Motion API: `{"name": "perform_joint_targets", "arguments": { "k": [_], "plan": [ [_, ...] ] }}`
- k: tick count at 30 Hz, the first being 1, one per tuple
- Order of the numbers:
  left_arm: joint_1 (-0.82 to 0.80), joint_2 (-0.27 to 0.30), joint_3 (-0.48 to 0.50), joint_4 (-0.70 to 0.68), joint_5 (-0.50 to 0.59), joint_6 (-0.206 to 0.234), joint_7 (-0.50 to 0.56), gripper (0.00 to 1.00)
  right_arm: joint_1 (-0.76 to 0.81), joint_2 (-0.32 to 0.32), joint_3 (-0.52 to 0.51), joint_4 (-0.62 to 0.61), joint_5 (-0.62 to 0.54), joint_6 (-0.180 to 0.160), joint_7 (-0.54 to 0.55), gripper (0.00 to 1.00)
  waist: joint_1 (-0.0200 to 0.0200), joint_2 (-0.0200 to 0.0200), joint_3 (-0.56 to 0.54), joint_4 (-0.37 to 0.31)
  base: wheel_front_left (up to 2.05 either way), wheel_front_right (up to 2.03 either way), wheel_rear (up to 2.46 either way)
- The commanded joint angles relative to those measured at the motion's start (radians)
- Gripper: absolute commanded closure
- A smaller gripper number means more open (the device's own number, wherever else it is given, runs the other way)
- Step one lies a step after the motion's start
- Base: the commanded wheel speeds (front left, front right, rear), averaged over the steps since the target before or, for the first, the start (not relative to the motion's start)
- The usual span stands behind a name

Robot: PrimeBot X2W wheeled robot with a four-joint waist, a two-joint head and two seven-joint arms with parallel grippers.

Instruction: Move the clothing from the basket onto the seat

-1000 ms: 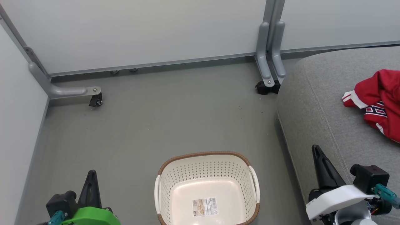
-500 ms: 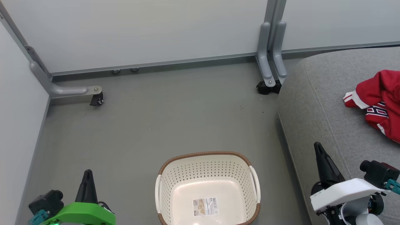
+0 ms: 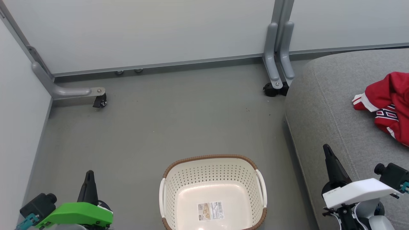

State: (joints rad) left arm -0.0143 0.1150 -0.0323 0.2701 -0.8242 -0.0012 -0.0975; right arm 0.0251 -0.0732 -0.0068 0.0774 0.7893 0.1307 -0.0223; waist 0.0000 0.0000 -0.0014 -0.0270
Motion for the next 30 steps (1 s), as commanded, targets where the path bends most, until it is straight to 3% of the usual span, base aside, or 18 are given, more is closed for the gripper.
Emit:
{"name": "perform_joint_targets", "arguments": {
  "k": [1,30],
  "plan": [
    [-0.036,0.002,0.012,-0.013,-0.037,-0.011,0.008,1.00,-0.030,-0.007,-0.004,-0.003,0.038,0.000,0.004,1.00,0.0000,0.0000,0.000,0.000,0.00,0.00,0.00],
    [-0.066,-0.027,0.073,-0.020,-0.365,-0.065,0.098,1.00,-0.078,-0.010,-0.029,0.070,0.400,0.000,0.046,1.00,0.0000,0.0000,0.002,0.010,0.00,0.00,0.00]
  ]
}}
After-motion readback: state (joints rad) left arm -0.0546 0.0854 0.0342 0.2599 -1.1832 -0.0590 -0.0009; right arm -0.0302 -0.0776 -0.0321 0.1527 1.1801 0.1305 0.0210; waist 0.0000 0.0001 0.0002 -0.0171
